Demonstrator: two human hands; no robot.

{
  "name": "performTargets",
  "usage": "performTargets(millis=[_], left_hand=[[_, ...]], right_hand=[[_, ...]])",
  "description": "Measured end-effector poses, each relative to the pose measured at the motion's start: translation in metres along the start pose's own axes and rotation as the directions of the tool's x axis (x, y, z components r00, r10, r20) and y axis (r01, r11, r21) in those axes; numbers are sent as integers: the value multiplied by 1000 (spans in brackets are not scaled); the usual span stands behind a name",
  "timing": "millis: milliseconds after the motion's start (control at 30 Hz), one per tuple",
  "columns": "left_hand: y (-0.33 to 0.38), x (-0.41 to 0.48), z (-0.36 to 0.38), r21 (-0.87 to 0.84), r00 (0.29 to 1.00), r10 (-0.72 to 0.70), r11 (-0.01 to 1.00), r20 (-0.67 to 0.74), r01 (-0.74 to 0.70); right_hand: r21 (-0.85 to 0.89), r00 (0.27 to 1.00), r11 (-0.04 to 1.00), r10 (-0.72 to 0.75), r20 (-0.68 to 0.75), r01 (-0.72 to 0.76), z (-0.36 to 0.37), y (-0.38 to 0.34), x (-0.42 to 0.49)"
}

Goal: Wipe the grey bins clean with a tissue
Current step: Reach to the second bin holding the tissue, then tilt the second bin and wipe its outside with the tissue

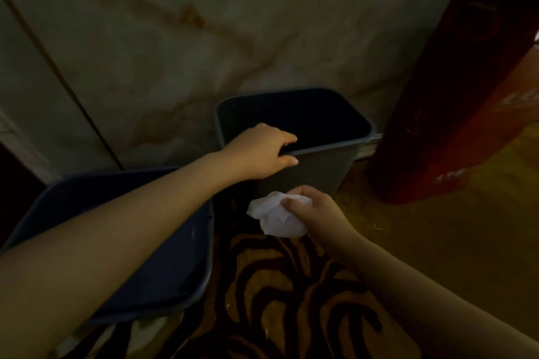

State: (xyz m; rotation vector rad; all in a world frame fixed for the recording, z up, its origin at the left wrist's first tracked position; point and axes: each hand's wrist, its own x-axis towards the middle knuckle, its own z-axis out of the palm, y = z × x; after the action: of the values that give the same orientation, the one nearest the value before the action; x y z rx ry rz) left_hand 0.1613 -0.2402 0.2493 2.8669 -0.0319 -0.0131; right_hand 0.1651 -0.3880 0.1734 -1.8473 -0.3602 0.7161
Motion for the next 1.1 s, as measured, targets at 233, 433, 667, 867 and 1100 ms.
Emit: performTargets(millis=[233,433,667,867,1100], left_hand=[[3,35,19,45,980,-50,998,194,42],[12,40,2,-36,996,-40,998,80,43],[38,50,-16,-343,983,-181,922,23,178],[47,44,-4,-657,946,-311,696,88,290],[35,41,15,-786,911,-411,551,36,280]], right_hand=[[111,981,982,162,-110,-150,-14,14,-14],[356,890,934,142,-433,24,-51,3,-24],[44,646,947,-182,-741,317,-83,-21,-2],[-432,676,807,-581,-454,403,-45,-41,15],[-711,628,639,-690,-359,295,-49,-17,44]])
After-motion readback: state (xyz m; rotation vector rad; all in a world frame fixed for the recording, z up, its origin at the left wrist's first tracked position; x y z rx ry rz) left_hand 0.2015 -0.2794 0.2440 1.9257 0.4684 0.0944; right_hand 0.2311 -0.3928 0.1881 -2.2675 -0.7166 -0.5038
